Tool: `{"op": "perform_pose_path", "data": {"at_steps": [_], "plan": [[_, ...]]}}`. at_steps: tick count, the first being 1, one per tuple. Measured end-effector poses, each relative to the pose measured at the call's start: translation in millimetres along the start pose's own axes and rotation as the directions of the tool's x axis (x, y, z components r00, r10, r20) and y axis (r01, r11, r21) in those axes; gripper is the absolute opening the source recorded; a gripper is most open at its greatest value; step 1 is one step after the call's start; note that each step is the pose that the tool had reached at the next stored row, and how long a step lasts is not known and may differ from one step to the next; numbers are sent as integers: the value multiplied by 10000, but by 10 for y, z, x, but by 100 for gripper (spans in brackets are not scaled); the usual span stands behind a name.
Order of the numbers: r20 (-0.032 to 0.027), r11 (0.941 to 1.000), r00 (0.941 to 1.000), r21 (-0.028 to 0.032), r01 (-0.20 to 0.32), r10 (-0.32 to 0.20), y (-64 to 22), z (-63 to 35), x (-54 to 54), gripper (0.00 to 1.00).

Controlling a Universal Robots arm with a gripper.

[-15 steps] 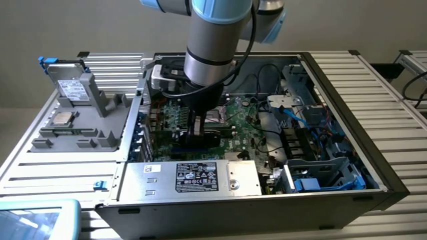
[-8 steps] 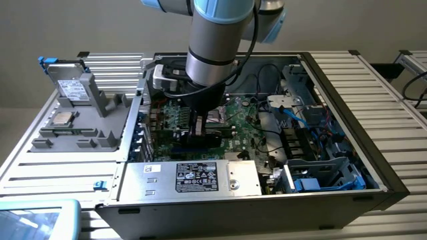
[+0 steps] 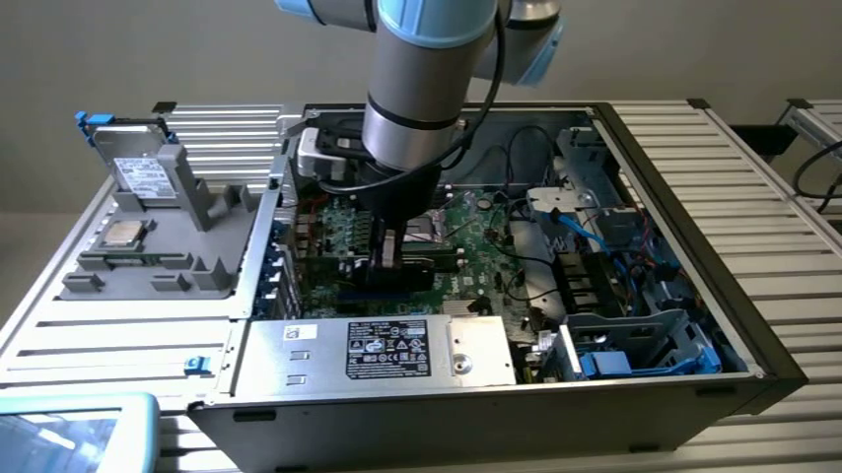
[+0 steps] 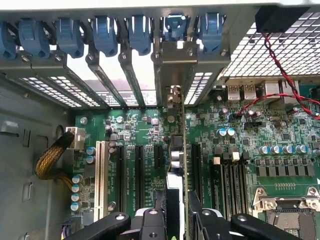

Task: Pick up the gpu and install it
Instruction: 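Insert the gpu into the slot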

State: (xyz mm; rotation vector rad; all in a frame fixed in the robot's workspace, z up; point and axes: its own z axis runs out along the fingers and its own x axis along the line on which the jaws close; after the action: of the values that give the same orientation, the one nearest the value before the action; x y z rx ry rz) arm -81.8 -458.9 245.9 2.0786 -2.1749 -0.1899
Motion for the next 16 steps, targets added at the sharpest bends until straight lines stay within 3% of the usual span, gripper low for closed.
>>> {"op": "perform_pose_path", "data": {"at_steps": [16], "plan": [[-31,9999,9999,-1,128,-128,31,63,-11,28]]}}
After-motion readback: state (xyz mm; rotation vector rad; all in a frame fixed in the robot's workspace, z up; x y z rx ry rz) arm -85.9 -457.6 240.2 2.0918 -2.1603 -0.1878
